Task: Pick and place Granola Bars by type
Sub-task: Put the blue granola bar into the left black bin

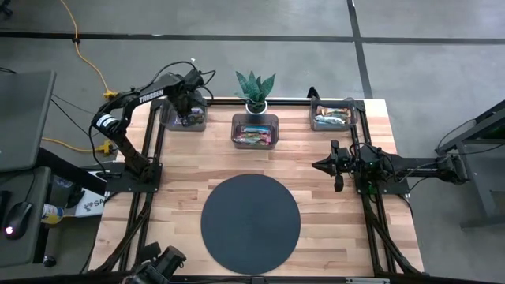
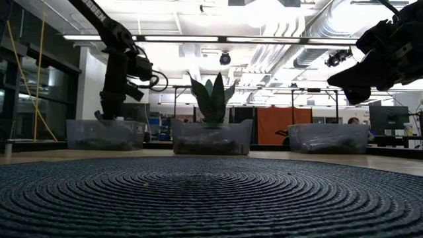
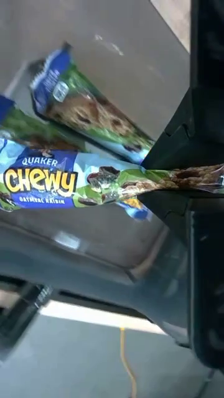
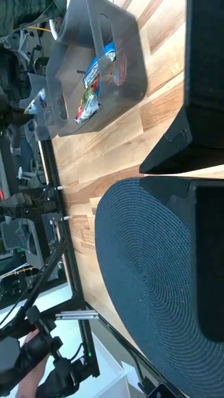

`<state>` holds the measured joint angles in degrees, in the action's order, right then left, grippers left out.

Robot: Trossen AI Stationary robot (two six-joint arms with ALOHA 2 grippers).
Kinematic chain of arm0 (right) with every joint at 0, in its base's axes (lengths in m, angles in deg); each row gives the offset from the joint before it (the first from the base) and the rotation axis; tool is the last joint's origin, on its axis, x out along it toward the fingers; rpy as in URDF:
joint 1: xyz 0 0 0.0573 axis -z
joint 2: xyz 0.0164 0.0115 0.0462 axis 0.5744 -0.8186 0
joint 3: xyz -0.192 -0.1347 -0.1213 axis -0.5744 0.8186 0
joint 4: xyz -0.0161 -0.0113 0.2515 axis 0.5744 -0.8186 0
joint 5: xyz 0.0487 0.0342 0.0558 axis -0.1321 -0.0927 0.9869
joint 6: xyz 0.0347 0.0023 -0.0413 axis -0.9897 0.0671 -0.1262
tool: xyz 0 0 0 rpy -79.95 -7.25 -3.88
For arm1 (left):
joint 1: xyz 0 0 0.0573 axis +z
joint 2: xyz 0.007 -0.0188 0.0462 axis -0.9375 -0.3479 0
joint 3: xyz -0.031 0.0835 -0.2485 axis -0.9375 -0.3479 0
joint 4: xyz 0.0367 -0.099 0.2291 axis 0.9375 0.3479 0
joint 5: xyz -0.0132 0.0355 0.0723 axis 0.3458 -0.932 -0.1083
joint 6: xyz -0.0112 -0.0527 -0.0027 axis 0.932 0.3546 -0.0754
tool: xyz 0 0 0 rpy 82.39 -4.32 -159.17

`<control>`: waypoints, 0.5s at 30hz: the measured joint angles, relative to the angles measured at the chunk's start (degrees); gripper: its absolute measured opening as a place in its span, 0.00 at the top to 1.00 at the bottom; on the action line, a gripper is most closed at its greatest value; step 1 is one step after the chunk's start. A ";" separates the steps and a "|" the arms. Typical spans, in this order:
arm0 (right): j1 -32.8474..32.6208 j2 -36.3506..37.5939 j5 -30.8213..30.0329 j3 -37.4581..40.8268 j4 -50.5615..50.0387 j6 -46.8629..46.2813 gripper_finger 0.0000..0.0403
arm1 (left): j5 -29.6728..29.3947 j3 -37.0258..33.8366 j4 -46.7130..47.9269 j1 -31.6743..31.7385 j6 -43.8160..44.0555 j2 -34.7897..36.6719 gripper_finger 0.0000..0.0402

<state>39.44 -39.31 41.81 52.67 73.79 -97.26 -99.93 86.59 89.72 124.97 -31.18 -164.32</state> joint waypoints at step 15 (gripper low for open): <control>0.01 -0.01 -0.02 0.00 0.01 0.00 1.00 | 5.82 -4.72 -3.39 0.00 -0.37 -0.04 0.91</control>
<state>39.45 -39.32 41.79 52.67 73.79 -97.26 -94.11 81.87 86.34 124.97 -31.55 -164.37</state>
